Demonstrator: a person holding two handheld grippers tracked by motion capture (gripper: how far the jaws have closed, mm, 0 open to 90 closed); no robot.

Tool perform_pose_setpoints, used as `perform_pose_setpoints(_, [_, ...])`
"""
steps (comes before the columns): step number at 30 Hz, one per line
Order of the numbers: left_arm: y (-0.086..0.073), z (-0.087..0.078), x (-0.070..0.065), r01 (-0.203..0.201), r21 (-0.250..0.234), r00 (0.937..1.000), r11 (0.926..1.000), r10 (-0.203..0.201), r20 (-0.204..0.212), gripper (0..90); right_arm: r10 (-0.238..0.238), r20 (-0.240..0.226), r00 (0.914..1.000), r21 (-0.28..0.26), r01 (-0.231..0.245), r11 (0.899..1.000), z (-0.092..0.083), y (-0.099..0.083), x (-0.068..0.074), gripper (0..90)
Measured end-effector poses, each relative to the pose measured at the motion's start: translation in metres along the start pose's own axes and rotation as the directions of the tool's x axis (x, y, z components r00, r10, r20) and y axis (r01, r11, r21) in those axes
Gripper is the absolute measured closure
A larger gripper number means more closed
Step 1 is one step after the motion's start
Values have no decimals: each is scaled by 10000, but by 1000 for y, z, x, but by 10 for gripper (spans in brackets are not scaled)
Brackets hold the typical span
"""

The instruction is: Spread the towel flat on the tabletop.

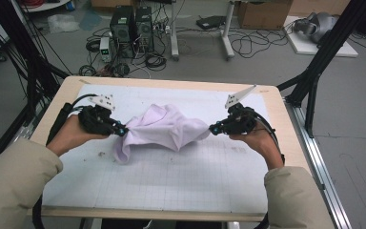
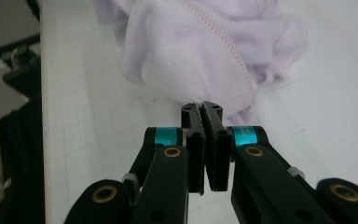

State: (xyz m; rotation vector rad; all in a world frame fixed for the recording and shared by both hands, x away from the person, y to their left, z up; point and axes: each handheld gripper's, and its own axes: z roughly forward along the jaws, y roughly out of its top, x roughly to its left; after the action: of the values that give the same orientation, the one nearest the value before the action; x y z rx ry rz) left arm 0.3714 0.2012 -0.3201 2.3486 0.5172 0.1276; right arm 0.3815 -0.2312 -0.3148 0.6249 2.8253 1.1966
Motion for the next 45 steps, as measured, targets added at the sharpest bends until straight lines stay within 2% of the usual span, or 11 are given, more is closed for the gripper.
perform_pose_setpoints(6, [-13,15,-16,-649,713,9957,9953,599,702,837,-40,-1386,9903,1219,211,9923,17,-17,5,877])
perform_pose_setpoints(9, [-18,20,-21,-1064,511,9889,9930,1003,1100,791,-20,-1835,9830,1611,320,9864,23,-20,7,799])
perform_pose_setpoints(10, [-19,21,-21,-1087,323,9871,9936,1040,1219,701,-119,-1787,9838,1728,433,9840,25,-21,8,704])
perform_pose_setpoints(11, [-19,20,-22,-1061,252,9884,9940,1027,1119,482,-161,-1569,9875,1827,450,9821,28,-20,10,582])
perform_pose_setpoints(17, [-13,14,-22,-1078,-100,9917,9941,1082,695,295,-178,-722,9972,1385,277,9900,30,-13,9,386])
perform_pose_setpoints(24, [-10,32,-28,-1109,475,9927,9927,1083,536,299,-122,238,9996,1411,87,9900,40,-7,6,376])
perform_pose_setpoints(32, [-12,67,-30,-697,1526,9973,9858,656,323,332,-182,1075,9940,1978,-35,9802,76,1,2,442])
perform_pose_setpoints(35, [-14,74,-30,-576,1830,9982,9814,537,259,431,-65,1109,9938,2081,-168,9780,92,4,-1,484])
perform_pose_setpoints(40, [-14,79,-25,-89,2005,9998,9797,121,-147,565,-418,1801,9828,2967,-137,9549,127,10,-6,530])
perform_pose_setpoints(43, [-15,79,-21,276,2155,9993,9761,-211,-324,709,-241,1619,9865,3048,-268,9521,139,13,-9,757])
perform_pose_setpoints(45, [-16,77,-18,598,2224,9975,9731,-501,-491,792,-253,1525,9880,2966,-214,9548,139,14,-9,802])
